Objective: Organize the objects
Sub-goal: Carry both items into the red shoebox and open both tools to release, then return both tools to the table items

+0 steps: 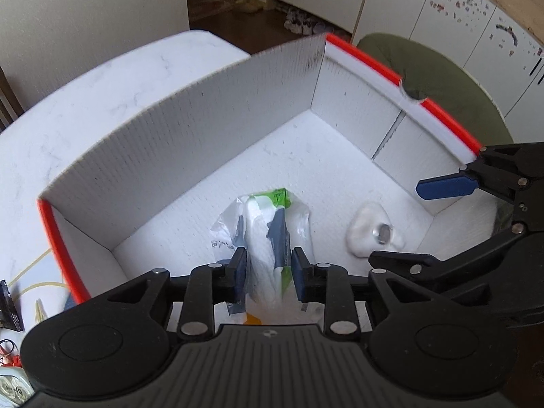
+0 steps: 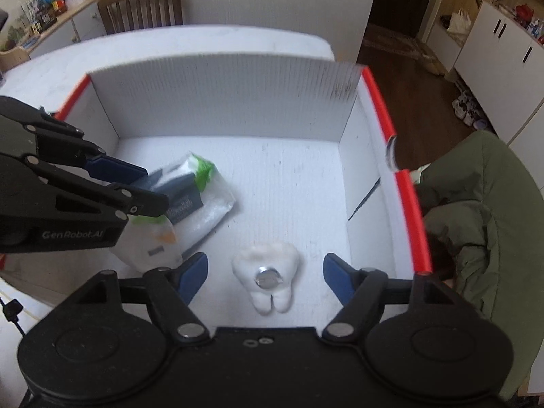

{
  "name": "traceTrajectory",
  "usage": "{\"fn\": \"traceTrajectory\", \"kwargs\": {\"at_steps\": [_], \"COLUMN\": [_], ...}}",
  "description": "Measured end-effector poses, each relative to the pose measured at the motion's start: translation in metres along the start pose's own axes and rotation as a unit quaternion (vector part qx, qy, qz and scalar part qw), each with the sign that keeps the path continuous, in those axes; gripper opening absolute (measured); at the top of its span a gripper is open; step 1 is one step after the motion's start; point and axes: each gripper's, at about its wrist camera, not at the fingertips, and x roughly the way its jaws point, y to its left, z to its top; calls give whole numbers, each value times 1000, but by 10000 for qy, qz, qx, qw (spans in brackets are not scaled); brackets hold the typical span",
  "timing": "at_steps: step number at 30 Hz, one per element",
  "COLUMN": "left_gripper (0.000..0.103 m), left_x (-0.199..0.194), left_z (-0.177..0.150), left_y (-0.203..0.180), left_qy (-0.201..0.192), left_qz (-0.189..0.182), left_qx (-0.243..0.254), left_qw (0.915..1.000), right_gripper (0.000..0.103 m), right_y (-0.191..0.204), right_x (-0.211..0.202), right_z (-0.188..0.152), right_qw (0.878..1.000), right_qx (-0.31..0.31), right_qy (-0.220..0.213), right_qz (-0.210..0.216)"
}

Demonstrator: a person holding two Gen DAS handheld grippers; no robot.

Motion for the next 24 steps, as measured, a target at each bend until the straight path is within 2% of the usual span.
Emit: {"fn": "traceTrajectory", "kwargs": {"at_steps": [6, 14, 24], "left_gripper": [26, 26, 26], "left_x": [-28, -76, -137], "left_z": [-4, -21, -65], "left_y": [-1, 1, 21], "left_qy": [-432, -1007, -1537], "left_qz": [-118, -314, -321], "left_qx": [-64, -116, -87], "left_qw": [9990, 9944, 9876], "right_gripper": [74, 75, 85], "right_y": [2, 8, 59], "right_x": [-32, -70, -114], "right_z": [-6, -16, -32], "right_qw": [9984, 9938, 9855], "right_qx": [-45, 335, 440], "right_qy": [-565, -1048, -1622], "right_qz": [-20, 143, 223]}}
